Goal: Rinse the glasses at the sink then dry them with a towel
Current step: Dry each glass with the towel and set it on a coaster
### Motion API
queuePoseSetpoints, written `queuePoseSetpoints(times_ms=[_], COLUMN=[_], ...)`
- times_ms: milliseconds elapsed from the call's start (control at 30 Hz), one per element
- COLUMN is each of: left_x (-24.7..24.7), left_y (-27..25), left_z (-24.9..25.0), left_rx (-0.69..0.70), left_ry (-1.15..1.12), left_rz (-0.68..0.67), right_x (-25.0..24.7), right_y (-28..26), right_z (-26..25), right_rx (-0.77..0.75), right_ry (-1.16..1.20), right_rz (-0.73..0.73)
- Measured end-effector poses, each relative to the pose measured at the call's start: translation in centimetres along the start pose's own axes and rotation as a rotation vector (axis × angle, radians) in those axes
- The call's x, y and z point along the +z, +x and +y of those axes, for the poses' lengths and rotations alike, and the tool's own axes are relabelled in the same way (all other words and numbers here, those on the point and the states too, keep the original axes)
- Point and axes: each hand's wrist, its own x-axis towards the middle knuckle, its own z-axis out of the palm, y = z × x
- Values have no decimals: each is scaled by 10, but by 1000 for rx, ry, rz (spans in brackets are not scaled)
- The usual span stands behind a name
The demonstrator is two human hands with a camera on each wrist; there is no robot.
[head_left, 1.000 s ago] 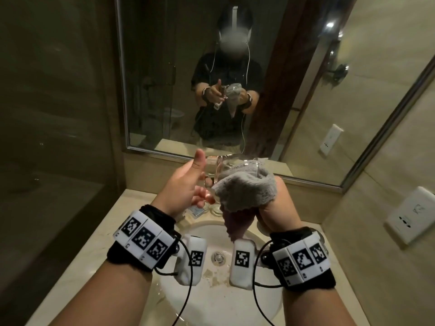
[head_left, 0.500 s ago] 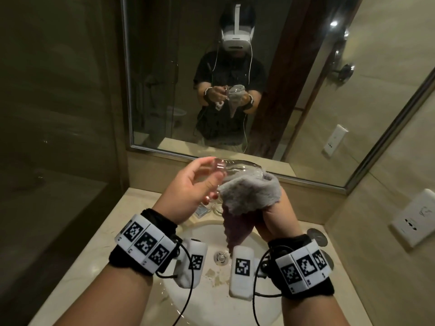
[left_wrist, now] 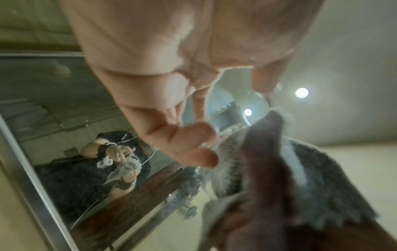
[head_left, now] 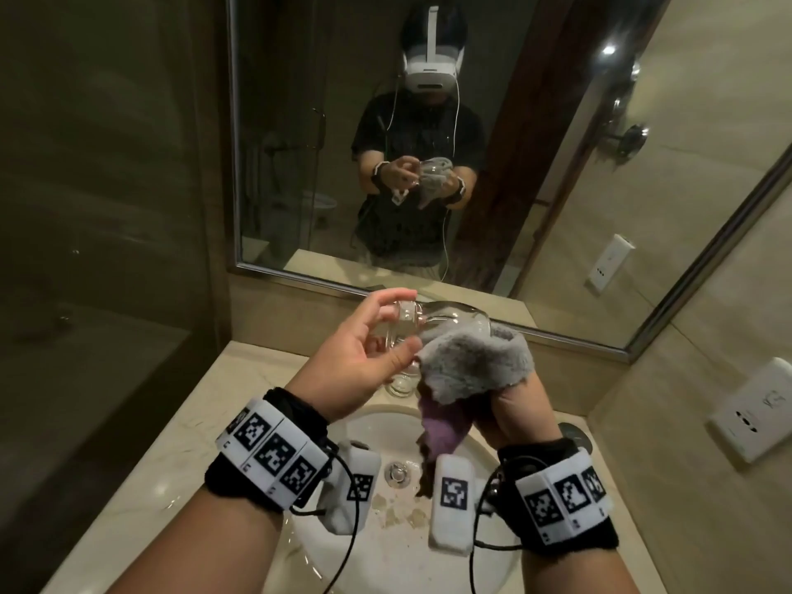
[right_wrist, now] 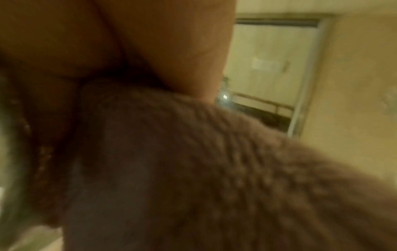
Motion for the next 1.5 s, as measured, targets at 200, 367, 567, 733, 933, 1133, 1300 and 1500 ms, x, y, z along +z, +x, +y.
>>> queuePoseSetpoints(times_ms=[200, 367, 567, 733, 933, 1133, 1300, 1500], left_x=[0, -1, 0, 8, 6, 9, 5, 9], left_y=[10, 11, 18, 18, 20, 20, 18, 16], left_z=[0, -6, -6, -4, -5, -10, -6, -9], left_rx=[-87, -28, -50, -46, 17, -86, -10, -1], left_ry=[4, 62, 22, -18, 29, -99, 14, -15], left_rz=[134, 86, 143, 69, 115, 177, 182, 150], right_x=[-2, -4, -9, -11, -9, -12, -10, -8], right_y=[6, 11, 16, 21, 17, 19, 15, 12], right_z=[9, 4, 14, 12, 12, 9, 8, 4], right_rx=[35, -30, 17, -105, 44, -38, 15, -75], right_ry=[4, -55, -105, -75, 69, -11, 83, -72], right_rz=[27, -68, 76, 54, 4, 63, -15, 19])
